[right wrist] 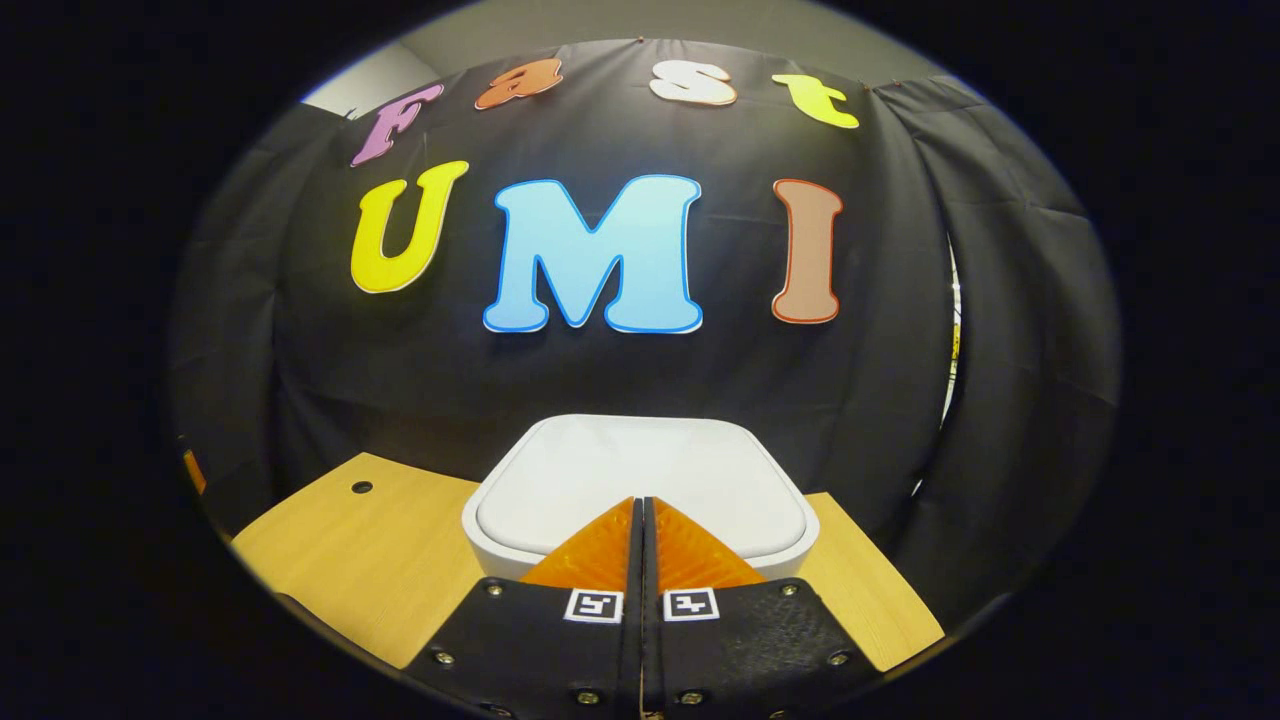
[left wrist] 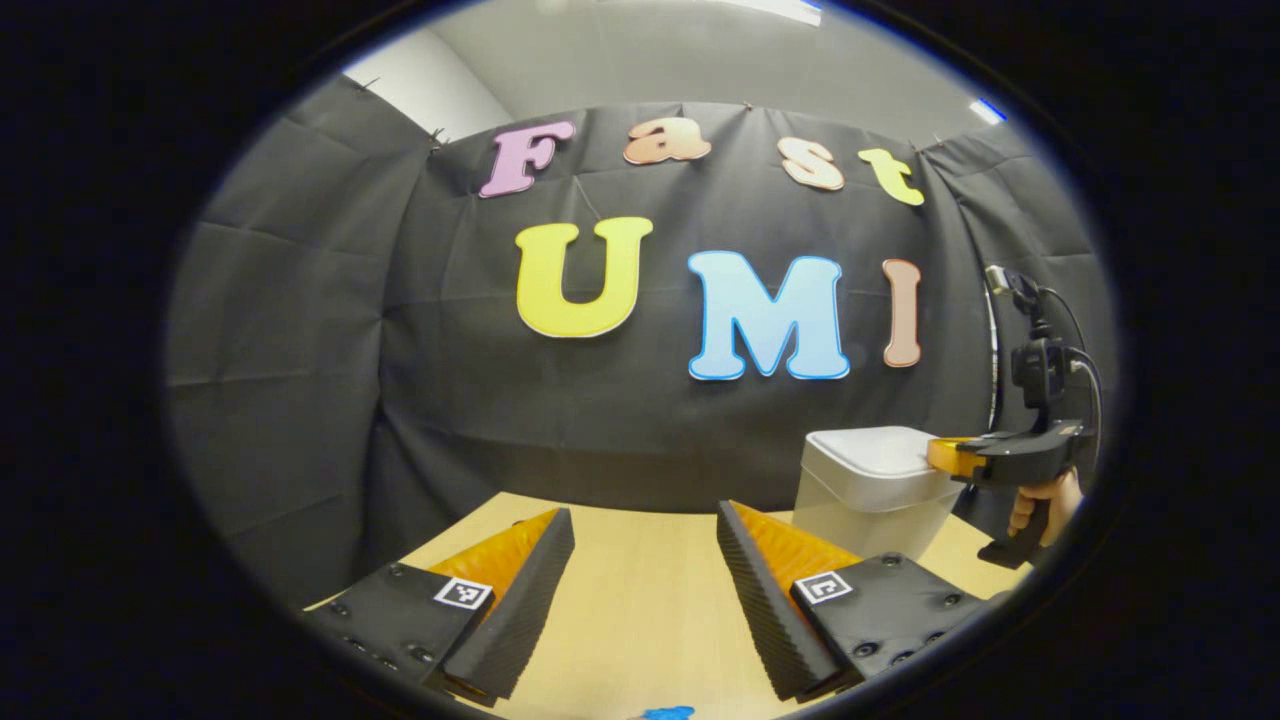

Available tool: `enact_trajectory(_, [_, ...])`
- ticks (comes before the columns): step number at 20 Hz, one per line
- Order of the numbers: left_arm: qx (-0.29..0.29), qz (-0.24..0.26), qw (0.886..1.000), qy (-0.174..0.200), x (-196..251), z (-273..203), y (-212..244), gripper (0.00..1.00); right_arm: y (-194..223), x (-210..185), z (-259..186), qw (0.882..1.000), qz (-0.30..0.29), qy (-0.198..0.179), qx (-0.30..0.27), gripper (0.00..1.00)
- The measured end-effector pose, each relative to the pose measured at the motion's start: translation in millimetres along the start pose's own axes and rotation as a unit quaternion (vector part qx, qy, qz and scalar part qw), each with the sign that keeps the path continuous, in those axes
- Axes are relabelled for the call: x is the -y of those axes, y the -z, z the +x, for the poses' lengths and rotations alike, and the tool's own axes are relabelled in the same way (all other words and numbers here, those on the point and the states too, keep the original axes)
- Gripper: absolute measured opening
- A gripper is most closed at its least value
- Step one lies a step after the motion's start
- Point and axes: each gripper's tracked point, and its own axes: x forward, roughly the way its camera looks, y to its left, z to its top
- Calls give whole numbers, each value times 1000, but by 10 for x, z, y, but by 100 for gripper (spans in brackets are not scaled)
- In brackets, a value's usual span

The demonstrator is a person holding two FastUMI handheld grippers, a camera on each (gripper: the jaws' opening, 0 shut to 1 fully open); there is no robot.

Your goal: Press the lid of the desktop garbage bin to open it, pick up the crumpled paper on the desktop and throw it into the bin, then pick up the pop can on the desktop and drop it into the bin, and finally close the garbage bin lid.

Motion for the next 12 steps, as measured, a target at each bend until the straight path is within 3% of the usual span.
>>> enact_trajectory(9, [2, 9, 1000, -13, 106, -140, 2, 92, -114, 2, -2, 1000, 18, -13, 21, 1])
enact_trajectory(12, [5, 10, 1000, -28, 163, -266, -11, 96, -151, 21, -20, 1000, 11, -19, 23, 1])
